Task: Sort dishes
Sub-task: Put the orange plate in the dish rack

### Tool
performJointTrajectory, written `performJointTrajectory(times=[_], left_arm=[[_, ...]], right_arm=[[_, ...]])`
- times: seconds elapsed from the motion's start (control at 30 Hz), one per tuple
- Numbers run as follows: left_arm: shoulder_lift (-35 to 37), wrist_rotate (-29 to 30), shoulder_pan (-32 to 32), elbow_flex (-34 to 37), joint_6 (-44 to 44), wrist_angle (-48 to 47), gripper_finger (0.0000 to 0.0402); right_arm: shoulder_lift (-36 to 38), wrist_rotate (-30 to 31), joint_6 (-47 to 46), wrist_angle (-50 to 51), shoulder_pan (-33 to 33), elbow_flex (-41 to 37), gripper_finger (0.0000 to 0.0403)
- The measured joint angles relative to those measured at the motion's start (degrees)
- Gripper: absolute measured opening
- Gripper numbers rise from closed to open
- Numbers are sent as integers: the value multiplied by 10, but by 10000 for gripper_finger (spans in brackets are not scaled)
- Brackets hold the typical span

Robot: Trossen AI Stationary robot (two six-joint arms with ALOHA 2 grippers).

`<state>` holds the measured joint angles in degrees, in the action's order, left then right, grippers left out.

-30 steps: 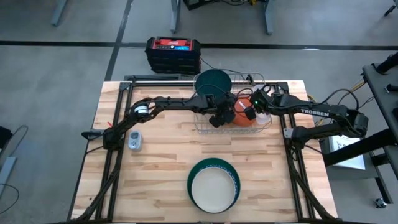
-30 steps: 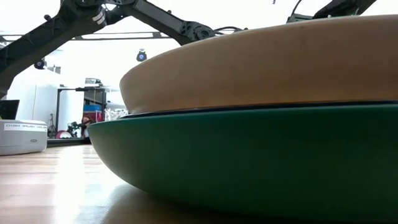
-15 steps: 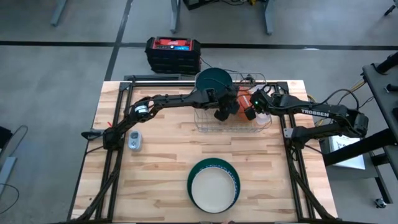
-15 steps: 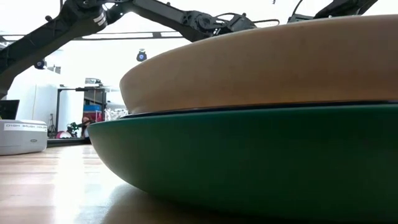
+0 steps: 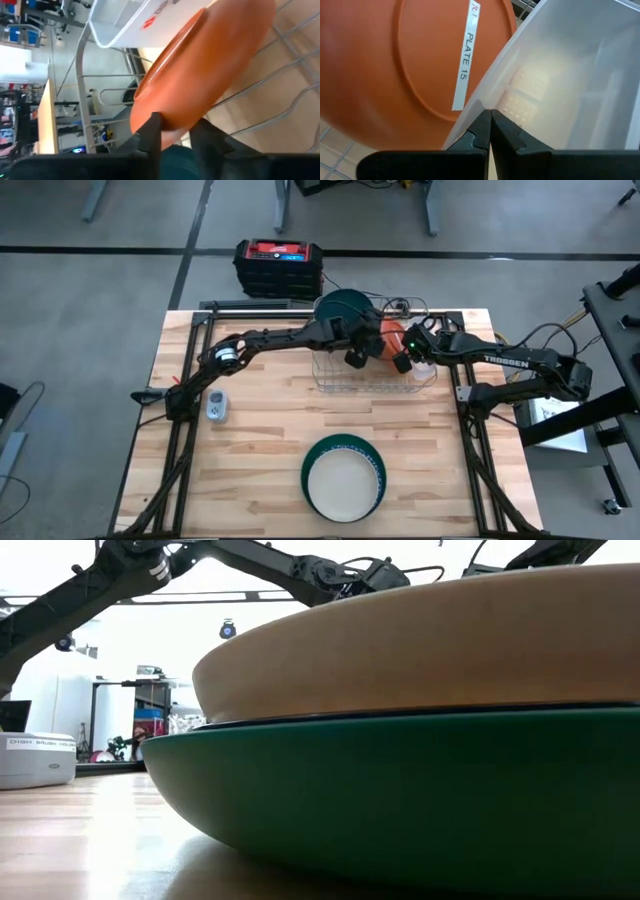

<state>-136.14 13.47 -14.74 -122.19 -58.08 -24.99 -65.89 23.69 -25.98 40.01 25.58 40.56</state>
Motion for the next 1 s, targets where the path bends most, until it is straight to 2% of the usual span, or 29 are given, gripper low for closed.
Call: performJointTrajectory(times=[0.23,0.63,0.83,1.0], left_arm=[[0,53,2,-9,-8,-41,3],[-1,36,6,-56,11,-44,1],[-2,6,6,-84,24,-44,1],[-2,4,7,-92,27,-39,1]], right_arm=[[3,4,0,1,0,-1,0],[20,24,4,-2,-1,-2,0],[44,28,18,-19,-1,-2,0],[74,30,19,-28,-1,-1,0]])
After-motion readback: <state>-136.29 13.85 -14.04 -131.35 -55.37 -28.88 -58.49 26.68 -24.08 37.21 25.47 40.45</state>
